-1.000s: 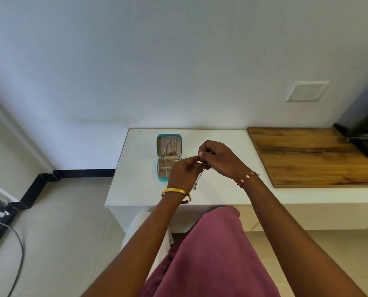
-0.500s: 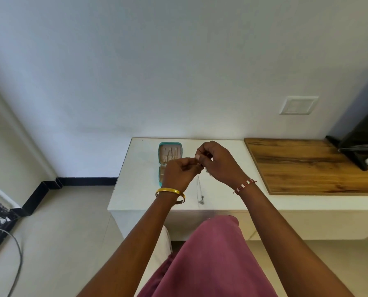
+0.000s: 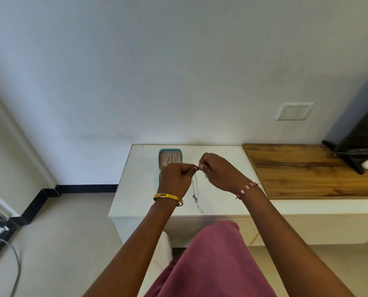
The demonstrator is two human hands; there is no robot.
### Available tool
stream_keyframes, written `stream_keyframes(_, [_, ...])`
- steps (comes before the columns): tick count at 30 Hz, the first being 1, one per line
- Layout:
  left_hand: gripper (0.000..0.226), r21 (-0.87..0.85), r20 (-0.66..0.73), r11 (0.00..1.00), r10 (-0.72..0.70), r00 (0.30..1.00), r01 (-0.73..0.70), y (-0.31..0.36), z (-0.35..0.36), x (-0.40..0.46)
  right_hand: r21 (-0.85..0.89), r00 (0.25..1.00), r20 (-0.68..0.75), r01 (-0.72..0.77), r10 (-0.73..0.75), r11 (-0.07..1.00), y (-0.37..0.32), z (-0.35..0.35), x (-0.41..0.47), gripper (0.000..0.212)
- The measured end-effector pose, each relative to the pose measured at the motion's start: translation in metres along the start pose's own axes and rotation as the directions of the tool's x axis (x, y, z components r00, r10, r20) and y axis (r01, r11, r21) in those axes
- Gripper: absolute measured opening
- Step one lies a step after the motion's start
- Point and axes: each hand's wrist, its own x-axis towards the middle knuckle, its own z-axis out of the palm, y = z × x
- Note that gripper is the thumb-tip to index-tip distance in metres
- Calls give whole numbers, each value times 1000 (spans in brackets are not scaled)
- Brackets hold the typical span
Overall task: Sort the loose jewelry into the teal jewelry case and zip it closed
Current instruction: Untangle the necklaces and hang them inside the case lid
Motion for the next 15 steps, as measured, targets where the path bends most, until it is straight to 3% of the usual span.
stream_keyframes(5, [23,-18,-16,1000,-17,1000,17,0,-1,1,-45,996,91,-11,15,999,-6,-3,-1,13])
stream_keyframes(7, [18,-105,-4,993,-46,999,45,1,-3,2,71,997,74,-27,22,997,-7,-2,-2,17])
stream_keyframes(9, [16,-314,97,939,-118,988,143,1,-6,5,276,998,32,-61,55,959,-6,0,-3,24])
stream_keyframes(13, [26,-584,251,747,-207,946,318,1,-13,8,611,990,-47,-78,134,788,-2,7,-5,34])
stream_keyframes(15, [25,-630,279,695,-213,936,346,0,-15,10,807,986,-50,-52,157,588,2,10,-5,37])
